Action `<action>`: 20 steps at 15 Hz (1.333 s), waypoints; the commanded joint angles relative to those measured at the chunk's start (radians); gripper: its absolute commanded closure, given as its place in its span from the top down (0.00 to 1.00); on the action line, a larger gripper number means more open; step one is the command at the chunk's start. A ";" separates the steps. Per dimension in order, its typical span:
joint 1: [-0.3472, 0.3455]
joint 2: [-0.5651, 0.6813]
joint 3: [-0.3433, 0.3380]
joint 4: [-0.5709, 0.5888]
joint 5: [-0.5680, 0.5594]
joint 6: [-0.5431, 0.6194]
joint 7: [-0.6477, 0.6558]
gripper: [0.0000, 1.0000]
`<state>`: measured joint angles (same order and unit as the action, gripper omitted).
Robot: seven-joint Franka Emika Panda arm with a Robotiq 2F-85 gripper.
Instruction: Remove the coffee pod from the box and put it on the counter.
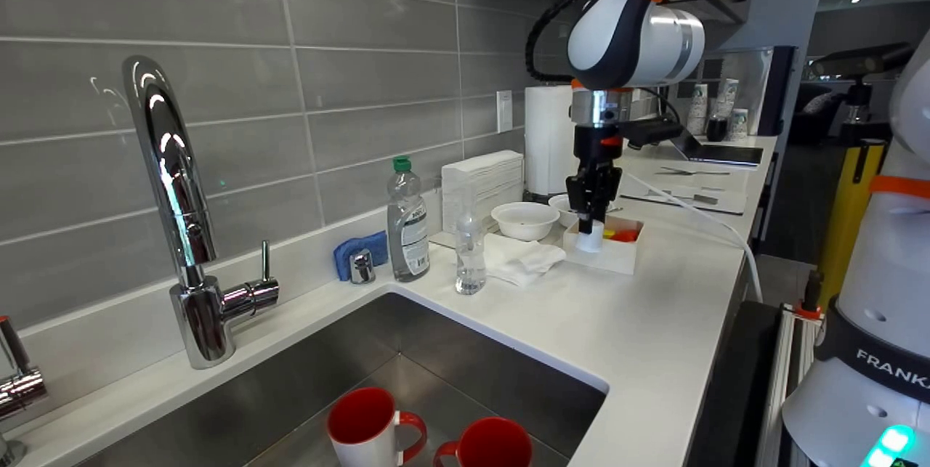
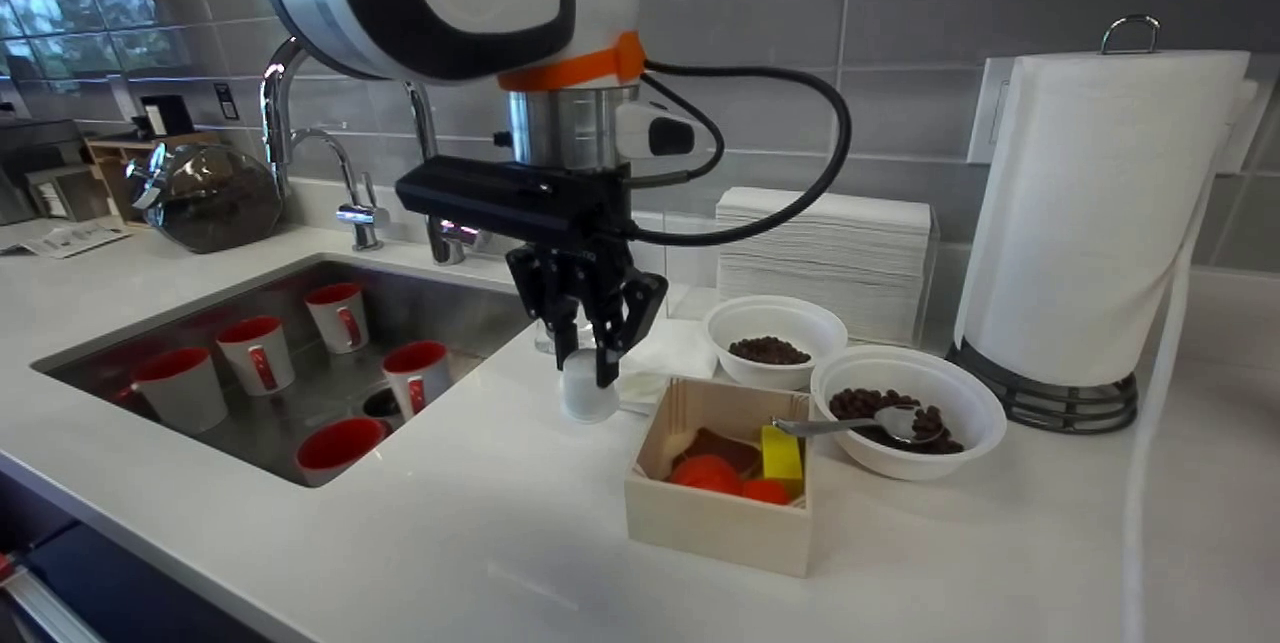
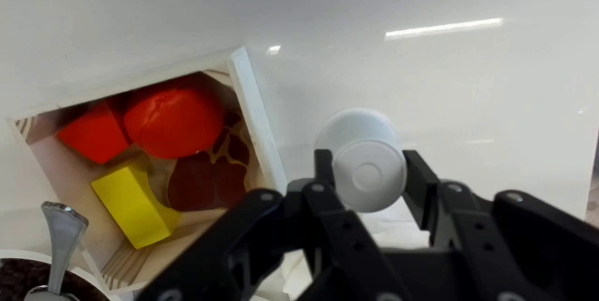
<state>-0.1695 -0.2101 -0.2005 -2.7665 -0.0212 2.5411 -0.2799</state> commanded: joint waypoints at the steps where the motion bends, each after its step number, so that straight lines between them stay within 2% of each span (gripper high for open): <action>1: -0.002 0.087 0.012 0.000 -0.040 0.084 0.033 0.08; 7: 0.004 0.173 0.012 0.000 -0.019 0.149 -0.002 0.08; 8: 0.004 0.179 0.013 0.000 -0.015 0.155 -0.005 0.58; 9: 0.003 0.180 0.014 0.000 -0.013 0.154 -0.007 0.59; 14: 0.005 0.127 0.020 0.004 -0.007 0.103 -0.013 1.00; 20: 0.016 -0.032 0.017 0.024 0.020 -0.064 -0.029 1.00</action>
<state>-0.1645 -0.1306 -0.1763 -2.7430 -0.0279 2.5805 -0.2844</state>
